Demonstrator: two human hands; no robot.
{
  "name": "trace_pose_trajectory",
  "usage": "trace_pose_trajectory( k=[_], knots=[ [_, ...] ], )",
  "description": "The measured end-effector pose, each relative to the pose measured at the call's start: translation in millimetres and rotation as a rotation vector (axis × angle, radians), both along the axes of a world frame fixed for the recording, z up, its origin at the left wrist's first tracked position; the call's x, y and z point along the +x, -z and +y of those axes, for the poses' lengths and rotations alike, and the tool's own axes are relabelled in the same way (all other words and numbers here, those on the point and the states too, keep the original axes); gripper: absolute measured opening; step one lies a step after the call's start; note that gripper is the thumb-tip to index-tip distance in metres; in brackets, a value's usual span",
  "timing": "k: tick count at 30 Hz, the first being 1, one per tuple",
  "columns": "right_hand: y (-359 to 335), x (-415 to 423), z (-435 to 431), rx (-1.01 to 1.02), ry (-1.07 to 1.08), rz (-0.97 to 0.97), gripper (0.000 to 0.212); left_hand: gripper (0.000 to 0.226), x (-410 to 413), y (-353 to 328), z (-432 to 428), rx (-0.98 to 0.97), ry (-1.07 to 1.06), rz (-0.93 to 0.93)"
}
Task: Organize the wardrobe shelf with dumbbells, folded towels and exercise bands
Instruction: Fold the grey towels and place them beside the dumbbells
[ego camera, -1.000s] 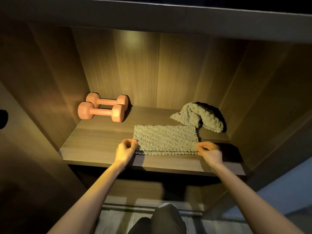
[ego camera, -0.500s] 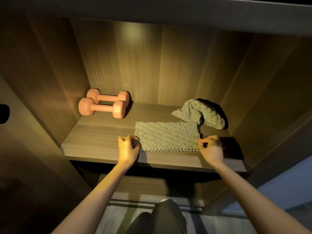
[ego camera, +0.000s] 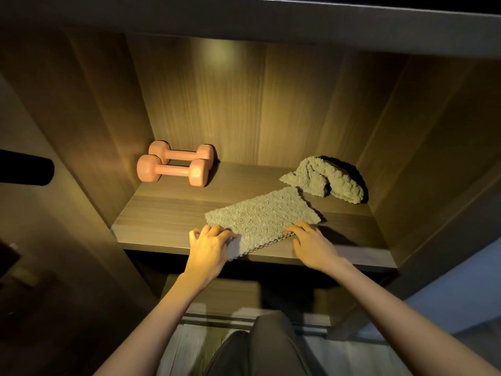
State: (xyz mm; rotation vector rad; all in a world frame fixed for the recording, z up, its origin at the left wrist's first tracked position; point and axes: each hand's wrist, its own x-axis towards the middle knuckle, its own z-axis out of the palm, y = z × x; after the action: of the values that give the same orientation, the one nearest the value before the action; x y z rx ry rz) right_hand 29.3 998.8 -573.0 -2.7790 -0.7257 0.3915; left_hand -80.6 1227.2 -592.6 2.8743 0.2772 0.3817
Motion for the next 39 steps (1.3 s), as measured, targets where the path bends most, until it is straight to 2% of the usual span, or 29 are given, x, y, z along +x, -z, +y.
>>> trace_pose_trajectory(
  k=[3,7,10,13,16,18,22,26,29,32,35,39],
  knots=[
    [-2.7,5.7,11.9,-0.05,-0.031,0.091,0.052,0.032,-20.0,1.2,-0.9,0.016,0.023,-0.019],
    [-9.9,15.8,33.6,-0.129,-0.034,0.181,0.06,0.044,-32.3,6.9,-11.0,0.066,0.134,0.091],
    [-19.5,22.4,43.4,-0.178,0.001,0.239,0.063,0.042,-32.0,3.1,-12.2,0.041,0.152,0.045],
    [-27.1,12.9,46.3,-0.147,-0.029,0.126,0.058,0.041,-23.4,-10.1,3.9,0.029,0.161,0.007],
    [-24.6,-20.3,46.0,0.023,-0.125,-0.047,0.053,0.043,-11.7,-17.9,26.8,0.069,0.169,0.094],
    [-18.4,-43.7,46.8,0.072,-0.206,-0.063,0.052,0.041,-6.5,-18.1,36.6,0.062,0.171,0.179],
    [-8.3,-56.4,43.7,-0.035,-0.257,-0.013,0.051,0.043,-6.5,-10.4,42.8,0.058,0.147,0.277],
    [-9.9,-42.2,36.2,-0.089,-0.256,-0.11,0.052,0.052,-12.0,-4.0,36.0,-0.015,0.143,0.277],
    [-13.2,-29.2,39.0,-0.153,-0.249,-0.109,0.052,0.059,-13.1,-2.7,33.1,-0.097,0.167,0.284],
    [-13.7,-18.0,39.3,-0.229,-0.229,-0.077,0.064,0.076,-14.1,-0.5,33.6,-0.174,0.234,0.303],
    [-13.1,-11.7,36.1,-0.3,-0.229,-0.013,0.083,0.093,-14.6,6.2,33.5,-0.104,0.277,0.282],
    [-0.8,-17.7,27.1,-0.183,-0.298,-0.039,0.094,0.086,-18.9,21.0,35.1,0.093,0.283,0.17]
  ],
)
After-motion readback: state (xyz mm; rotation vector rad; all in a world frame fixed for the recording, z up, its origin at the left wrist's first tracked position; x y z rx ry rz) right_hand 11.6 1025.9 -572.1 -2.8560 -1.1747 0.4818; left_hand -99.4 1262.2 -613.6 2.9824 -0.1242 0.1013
